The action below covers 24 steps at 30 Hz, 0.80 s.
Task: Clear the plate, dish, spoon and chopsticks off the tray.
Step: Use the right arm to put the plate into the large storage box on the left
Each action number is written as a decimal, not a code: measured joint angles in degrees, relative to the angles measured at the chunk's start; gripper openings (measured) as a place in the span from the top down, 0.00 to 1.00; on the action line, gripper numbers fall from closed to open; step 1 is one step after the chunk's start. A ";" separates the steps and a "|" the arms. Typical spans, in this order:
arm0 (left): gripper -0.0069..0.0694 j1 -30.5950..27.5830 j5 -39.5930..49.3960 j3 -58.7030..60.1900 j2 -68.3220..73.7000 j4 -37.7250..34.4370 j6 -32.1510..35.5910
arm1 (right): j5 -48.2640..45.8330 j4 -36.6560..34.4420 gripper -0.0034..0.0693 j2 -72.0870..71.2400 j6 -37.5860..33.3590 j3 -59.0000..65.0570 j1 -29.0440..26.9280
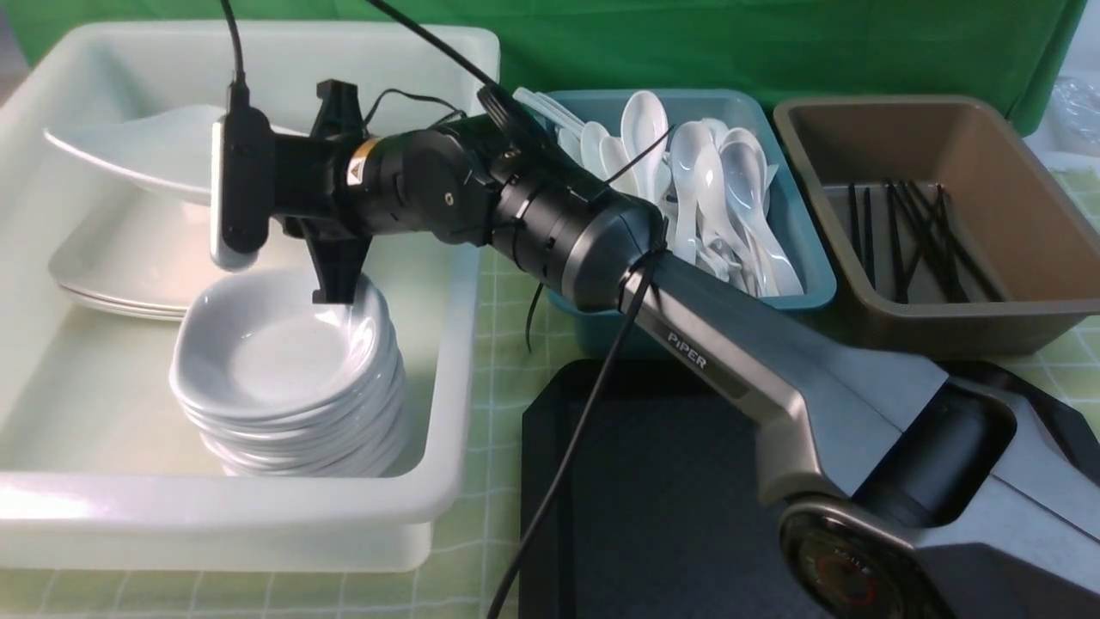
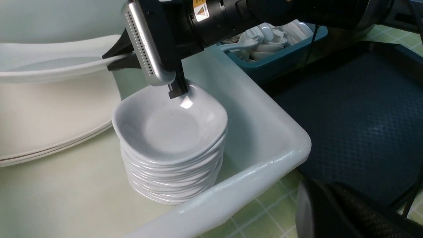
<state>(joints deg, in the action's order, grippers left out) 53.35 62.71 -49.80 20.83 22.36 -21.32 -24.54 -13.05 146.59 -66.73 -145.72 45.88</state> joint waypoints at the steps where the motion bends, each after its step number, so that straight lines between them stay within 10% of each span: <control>1: 0.86 0.00 -0.11 0.00 0.00 -0.14 0.11 | 0.00 0.05 0.78 0.00 0.10 -0.07 0.01; 5: 0.86 0.06 -1.09 0.00 0.00 -1.51 0.60 | -0.01 0.05 0.73 0.00 2.22 -0.13 0.01; 13: 0.86 0.06 -2.75 0.00 0.00 -2.99 2.08 | -2.45 0.07 0.31 -0.93 6.46 -0.24 0.01; 24: 0.86 0.06 -5.30 0.00 0.00 -3.13 5.00 | -18.89 1.08 0.33 -9.99 16.12 -0.30 -0.01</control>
<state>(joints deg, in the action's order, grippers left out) 53.40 57.41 -49.80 20.83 19.23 -16.31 -43.43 -11.98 136.60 -50.61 -146.02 45.87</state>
